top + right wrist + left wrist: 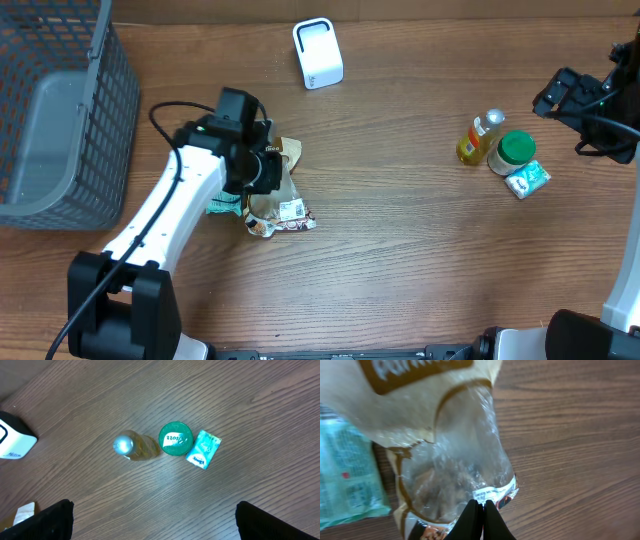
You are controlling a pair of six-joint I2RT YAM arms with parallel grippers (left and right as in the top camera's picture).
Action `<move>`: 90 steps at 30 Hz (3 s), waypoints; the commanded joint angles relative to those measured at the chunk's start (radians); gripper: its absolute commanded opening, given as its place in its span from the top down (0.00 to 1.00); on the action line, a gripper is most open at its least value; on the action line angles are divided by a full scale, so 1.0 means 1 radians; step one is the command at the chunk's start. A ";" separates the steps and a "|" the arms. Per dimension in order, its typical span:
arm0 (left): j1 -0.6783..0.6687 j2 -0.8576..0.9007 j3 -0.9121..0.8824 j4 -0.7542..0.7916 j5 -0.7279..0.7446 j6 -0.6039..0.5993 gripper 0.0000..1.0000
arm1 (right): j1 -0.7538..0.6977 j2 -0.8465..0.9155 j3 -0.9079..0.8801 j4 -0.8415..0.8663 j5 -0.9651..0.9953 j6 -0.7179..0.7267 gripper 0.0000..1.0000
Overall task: Scan the item barcode
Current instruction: 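Swing the left gripper right over the PanTree snack bag, then lower the left gripper and close it on the bag's top edge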
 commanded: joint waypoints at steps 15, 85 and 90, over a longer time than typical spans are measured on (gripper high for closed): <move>-0.083 0.036 -0.045 0.130 -0.270 -0.113 0.96 | -0.002 -0.011 0.020 0.003 0.005 0.004 0.00; 0.045 0.247 0.267 -0.076 -0.138 0.341 0.27 | -0.002 -0.011 0.020 0.003 0.005 0.004 0.00; 0.046 0.252 0.267 -0.076 -0.138 0.341 0.25 | -0.002 -0.011 0.020 0.003 0.005 0.004 0.00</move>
